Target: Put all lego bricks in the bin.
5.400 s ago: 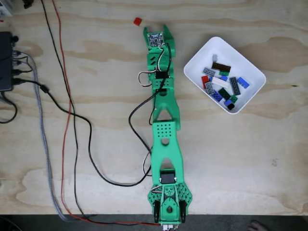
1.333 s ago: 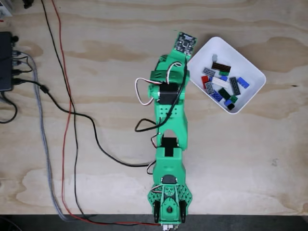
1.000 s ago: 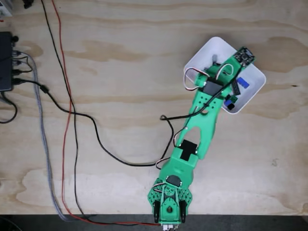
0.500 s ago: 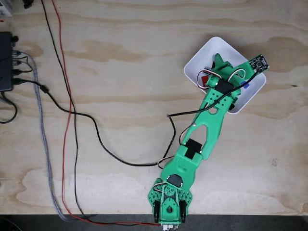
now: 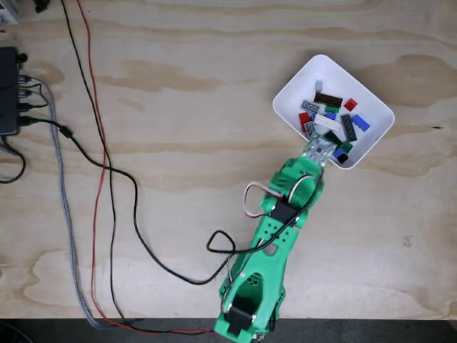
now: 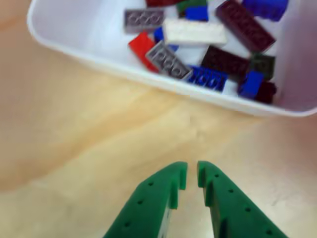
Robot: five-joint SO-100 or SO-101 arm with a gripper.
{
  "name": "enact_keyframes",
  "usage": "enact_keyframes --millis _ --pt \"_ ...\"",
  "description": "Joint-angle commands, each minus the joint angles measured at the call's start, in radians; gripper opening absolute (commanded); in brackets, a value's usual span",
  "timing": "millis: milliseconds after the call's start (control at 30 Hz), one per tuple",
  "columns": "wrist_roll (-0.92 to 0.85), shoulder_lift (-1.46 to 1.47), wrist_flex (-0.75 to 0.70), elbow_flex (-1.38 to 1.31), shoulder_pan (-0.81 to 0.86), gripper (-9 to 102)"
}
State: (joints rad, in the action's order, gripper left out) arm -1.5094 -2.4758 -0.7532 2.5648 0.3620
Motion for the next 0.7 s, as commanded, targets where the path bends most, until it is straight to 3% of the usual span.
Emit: enact_keyframes --millis 0,133,267,367,667 --pt "-0.075 -0.512 0.023 0.362 -0.121 0" --pt "-0.058 -0.838 -0.127 0.571 -0.267 0" --pt "-0.046 -0.897 -0.371 0.580 -0.439 0" --pt "0.020 -0.897 -0.463 0.583 -0.518 0" --pt "0.077 -0.897 -0.572 0.583 -0.503 0"
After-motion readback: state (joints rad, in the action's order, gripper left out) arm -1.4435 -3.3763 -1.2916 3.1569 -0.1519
